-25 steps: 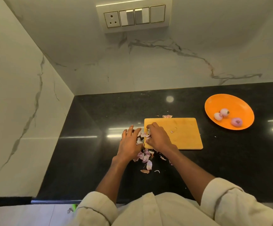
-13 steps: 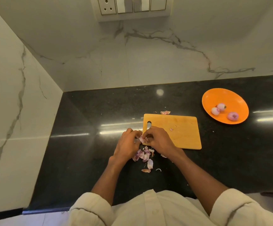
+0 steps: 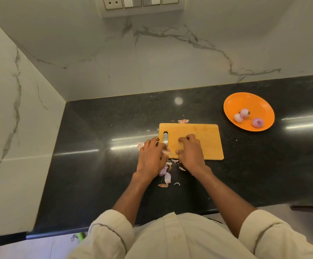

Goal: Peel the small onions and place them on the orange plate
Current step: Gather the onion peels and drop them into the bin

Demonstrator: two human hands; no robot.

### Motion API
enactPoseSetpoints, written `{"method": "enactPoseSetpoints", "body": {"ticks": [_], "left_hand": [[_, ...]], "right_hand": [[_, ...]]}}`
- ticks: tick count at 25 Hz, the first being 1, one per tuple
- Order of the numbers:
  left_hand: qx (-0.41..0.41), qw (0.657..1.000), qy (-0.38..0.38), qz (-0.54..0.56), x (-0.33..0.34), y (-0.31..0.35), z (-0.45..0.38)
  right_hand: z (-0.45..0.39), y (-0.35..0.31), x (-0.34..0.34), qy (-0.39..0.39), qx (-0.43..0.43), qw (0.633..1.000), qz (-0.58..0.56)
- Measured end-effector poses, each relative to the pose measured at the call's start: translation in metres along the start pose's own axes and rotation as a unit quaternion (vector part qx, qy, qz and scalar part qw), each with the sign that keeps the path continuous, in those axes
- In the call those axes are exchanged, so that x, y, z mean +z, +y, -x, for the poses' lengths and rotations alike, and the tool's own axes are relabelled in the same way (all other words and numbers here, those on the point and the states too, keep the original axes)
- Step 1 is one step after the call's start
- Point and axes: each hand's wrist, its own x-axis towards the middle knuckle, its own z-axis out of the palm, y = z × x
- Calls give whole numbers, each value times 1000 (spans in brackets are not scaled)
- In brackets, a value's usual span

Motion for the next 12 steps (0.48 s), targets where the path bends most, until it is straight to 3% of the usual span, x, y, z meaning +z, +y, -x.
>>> {"method": "enactPoseSetpoints", "body": {"ticks": [3,8,12], "left_hand": [[-20,999,30,12,-4,-8,7],[-36,994,91,39,-4,-23,22],[-82,994,36,55,-7,-26,25]], "right_hand": [[-2,1,-2,-1,0,1000,-8],[-12,-32,0,9,-71,997,5],[-24,-51,14,-27,-40,999,25]]}}
